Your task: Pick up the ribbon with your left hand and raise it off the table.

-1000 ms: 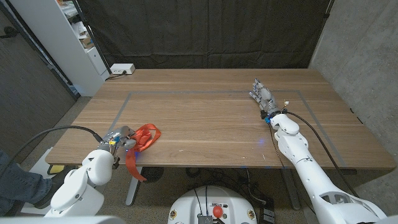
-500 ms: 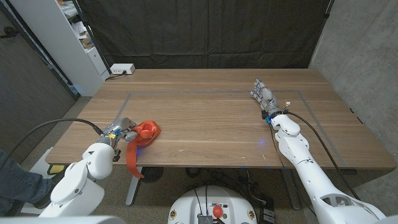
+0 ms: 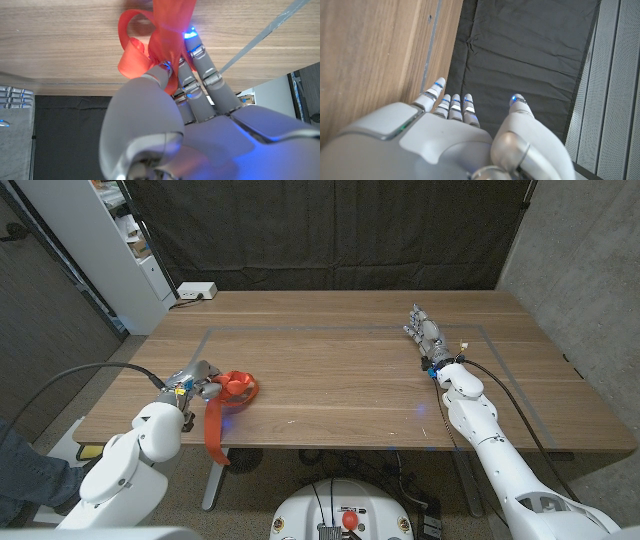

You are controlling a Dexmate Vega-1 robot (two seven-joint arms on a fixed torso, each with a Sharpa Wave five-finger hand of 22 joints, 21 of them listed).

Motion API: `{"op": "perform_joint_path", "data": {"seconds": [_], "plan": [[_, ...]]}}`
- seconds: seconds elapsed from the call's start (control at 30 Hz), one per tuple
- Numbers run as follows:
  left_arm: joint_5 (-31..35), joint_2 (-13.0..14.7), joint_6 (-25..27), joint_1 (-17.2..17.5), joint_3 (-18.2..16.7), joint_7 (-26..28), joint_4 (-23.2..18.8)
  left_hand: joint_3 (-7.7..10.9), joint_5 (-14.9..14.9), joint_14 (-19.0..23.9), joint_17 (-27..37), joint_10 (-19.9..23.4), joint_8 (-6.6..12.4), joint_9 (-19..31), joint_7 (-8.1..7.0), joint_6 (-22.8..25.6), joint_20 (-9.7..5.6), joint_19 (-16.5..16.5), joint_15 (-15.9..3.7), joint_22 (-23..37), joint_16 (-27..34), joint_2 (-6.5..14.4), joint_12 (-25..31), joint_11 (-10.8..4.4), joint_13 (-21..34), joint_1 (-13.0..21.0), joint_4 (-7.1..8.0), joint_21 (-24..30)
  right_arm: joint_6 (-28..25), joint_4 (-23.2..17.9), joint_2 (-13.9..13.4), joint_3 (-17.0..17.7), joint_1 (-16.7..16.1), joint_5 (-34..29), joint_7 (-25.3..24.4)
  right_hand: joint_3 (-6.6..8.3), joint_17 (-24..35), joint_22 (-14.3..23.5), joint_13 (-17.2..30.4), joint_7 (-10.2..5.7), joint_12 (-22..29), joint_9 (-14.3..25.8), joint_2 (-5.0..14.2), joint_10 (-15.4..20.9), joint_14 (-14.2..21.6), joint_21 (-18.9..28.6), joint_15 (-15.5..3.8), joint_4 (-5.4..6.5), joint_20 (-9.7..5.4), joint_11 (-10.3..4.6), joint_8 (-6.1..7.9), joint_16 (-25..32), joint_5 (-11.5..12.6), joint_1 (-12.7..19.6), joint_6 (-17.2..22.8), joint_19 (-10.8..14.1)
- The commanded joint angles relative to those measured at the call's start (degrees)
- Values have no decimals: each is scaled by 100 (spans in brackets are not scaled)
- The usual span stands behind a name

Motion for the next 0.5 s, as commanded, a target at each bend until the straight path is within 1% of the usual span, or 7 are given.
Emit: {"op": "perform_joint_path", "data": {"seconds": [0.03, 0.13, 0.17, 0.5], "plan": [[47, -59, 4, 54, -101, -19, -215, -2, 3, 60, 44, 220, 28, 12, 23, 47, -37, 22, 2, 20, 31, 32, 66, -212, 590, 27, -8, 59, 80, 49, 15, -10, 72, 12, 15, 18, 22, 31, 19, 32, 33, 20, 7, 53, 32, 27, 10, -20, -8, 2, 29, 42, 25, 14, 46, 74], [78, -83, -11, 113, -150, -11, -305, -3, 4, 61, 60, 221, 31, 18, 3, 38, -38, 17, 14, 21, 31, 31, 72, -192, 618, 32, -10, 71, 106, 69, 21, -13, 83, 22, 30, 18, 23, 31, 20, 40, 36, 20, 8, 61, 42, 28, 6, -21, -17, -3, 32, 46, 25, 14, 54, 78], [101, -95, -1, 128, -157, -6, -334, -3, 4, 59, 66, 227, 34, 17, 25, 44, -39, 11, 8, 21, 29, 29, 76, -195, 631, 34, -11, 76, 114, 74, 22, -13, 86, 25, 34, 18, 23, 31, 20, 41, 35, 20, 9, 60, 44, 28, 6, -21, -18, -3, 32, 46, 25, 14, 56, 80], [238, -229, -27, 284, -297, 15, -546, -1, 10, 83, 117, 233, 41, 15, 23, 45, -41, 7, 17, 24, 31, 20, 92, -173, 724, 51, -17, 129, 145, 33, 14, -15, 61, 47, 57, 17, 23, 31, 20, 45, 39, 20, 9, 74, 49, 28, 6, -26, -16, -1, 34, 46, 25, 13, 65, 86]]}}
